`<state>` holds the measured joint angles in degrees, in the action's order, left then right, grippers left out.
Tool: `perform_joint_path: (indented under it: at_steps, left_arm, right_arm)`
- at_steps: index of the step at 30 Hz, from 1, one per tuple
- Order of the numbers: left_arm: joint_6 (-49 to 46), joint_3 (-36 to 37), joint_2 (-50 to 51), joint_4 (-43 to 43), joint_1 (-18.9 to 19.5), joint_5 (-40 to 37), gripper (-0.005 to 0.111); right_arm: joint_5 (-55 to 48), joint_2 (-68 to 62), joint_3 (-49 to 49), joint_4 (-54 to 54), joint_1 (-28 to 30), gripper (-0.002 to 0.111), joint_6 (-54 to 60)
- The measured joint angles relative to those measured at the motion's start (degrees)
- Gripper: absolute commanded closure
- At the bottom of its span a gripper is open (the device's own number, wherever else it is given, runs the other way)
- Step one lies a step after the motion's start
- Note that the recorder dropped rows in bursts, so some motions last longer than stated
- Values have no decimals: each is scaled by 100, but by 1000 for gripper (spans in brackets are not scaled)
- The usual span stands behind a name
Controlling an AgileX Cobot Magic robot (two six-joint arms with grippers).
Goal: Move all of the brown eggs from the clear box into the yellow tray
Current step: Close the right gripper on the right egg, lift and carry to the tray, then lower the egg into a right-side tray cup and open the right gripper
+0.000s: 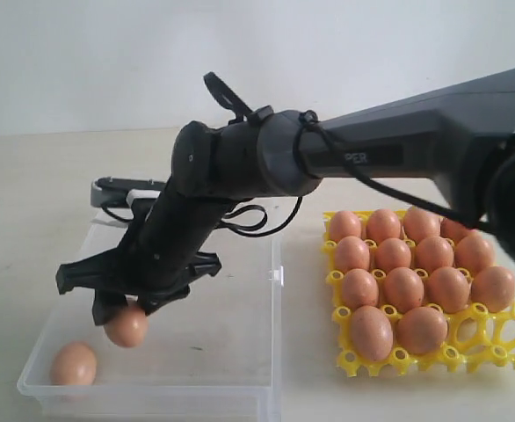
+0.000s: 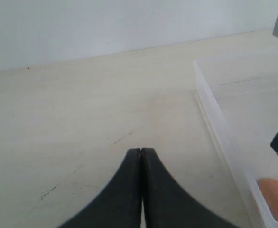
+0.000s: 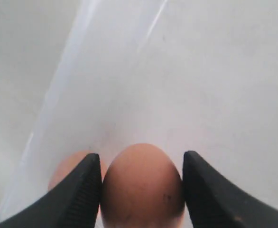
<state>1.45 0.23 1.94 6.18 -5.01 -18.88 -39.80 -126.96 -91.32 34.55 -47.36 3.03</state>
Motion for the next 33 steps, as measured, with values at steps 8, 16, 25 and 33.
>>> perform_joint_path:
  at_steps: [8, 16, 25, 33]
  left_arm:
    - [0, 0, 0, 0, 0, 0, 107]
    - [0, 0, 0, 0, 0, 0, 107]
    - [0, 0, 0, 0, 0, 0, 107]
    - [0, 0, 0, 0, 0, 0, 107]
  right_arm:
    - [1599, 1087, 1141, -185, 0, 108, 254]
    - [2910, 2364, 2442, -185, -10, 108, 767]
    - [3687, 3571, 3513, -172, -10, 108, 1206]
    - [4335, 4618, 4828, 700, 251, 108, 2614]
